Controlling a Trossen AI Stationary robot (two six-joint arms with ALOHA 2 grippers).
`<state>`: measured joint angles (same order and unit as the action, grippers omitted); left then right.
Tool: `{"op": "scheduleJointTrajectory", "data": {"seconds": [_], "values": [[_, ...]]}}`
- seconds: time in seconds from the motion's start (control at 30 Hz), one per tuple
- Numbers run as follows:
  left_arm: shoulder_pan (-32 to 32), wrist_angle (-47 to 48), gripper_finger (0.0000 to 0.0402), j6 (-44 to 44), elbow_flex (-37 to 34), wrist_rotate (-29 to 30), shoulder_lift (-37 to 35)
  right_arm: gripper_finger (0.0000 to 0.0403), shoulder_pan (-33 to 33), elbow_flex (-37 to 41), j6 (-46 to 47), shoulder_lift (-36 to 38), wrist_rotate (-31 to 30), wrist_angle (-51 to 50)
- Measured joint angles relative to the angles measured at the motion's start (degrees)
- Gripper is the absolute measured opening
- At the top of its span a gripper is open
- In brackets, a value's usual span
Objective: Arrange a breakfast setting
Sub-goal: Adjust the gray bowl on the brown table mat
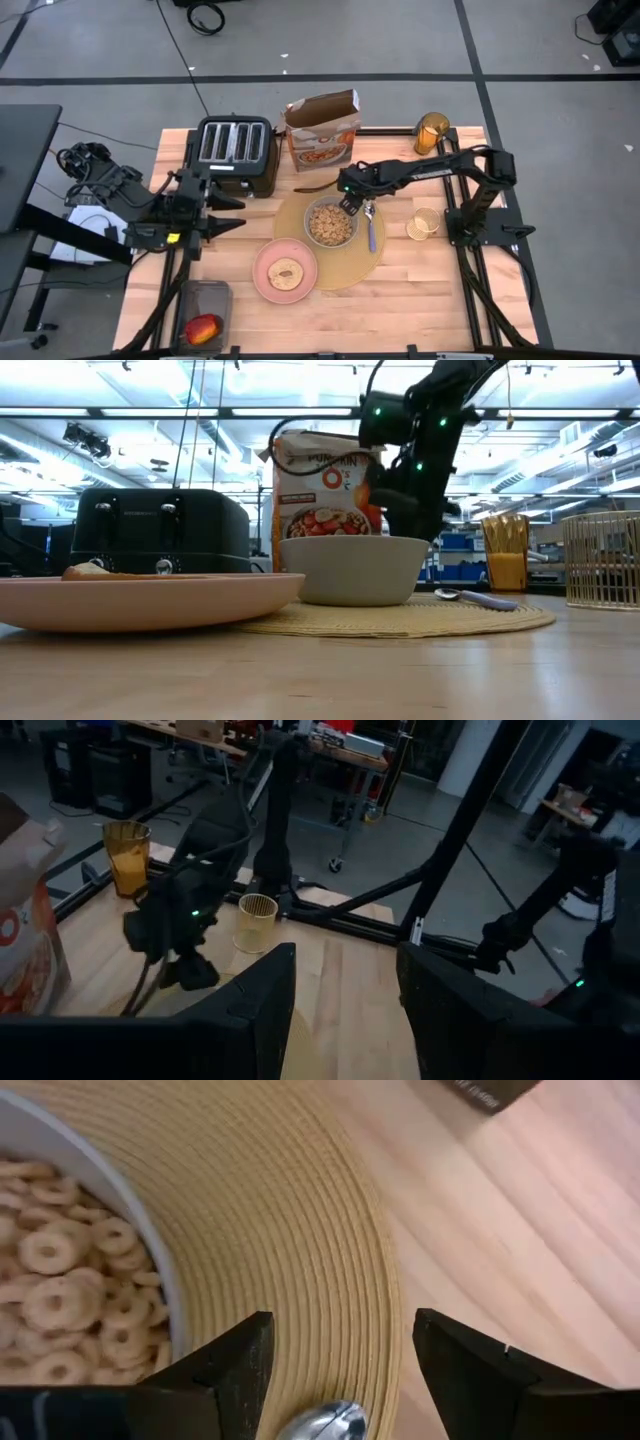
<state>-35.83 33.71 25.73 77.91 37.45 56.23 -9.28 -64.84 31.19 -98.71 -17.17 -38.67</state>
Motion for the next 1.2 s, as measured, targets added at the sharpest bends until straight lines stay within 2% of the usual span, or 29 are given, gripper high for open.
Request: {"op": "scheduleJointTrajectory", "data": {"seconds": [0.33, 0.47, 0.6, 0.7, 0.8, 0.9, 1.07, 1.2], "values": [[4.07, -0.11, 0.0181, 2.38, 0.00, 0.02, -0.13, 0.0245, -0.59, 0.00, -8.78, -0.21, 12.20, 7.75], [7.66, -0.05, 0.0181, 2.36, 0.00, 0.03, -0.09, 0.0245, -0.24, 0.02, -8.86, 2.66, 12.53, 4.93], [11.13, 1.56, 0.0181, 2.28, 0.00, 0.02, -0.04, 0.0245, -0.57, 0.02, -7.88, 9.49, 11.08, 0.66], [12.78, 6.08, 0.0181, 4.58, 0.00, -0.74, -0.03, 0.0245, -0.58, 0.00, -8.35, 14.67, 13.29, 3.75], [14.13, 10.26, 0.0181, 6.75, 0.00, -1.63, 0.55, 0.0245, 1.82, -0.09, -11.37, 16.79, 13.40, 8.05], [14.77, 13.40, 0.0181, 8.20, -0.07, -1.96, 0.87, 0.0245, 5.21, -0.09, -14.18, 15.50, 10.65, 8.03], [14.69, 16.72, 0.0181, 10.37, -0.02, -5.11, 0.80, 0.0245, 12.83, 0.00, -26.52, 9.62, 13.36, 11.05], [14.69, 18.05, 0.0181, 12.14, -0.02, -5.88, 0.72, 0.0245, 16.47, 0.00, -28.43, 5.72, 12.65, 13.15]]}}
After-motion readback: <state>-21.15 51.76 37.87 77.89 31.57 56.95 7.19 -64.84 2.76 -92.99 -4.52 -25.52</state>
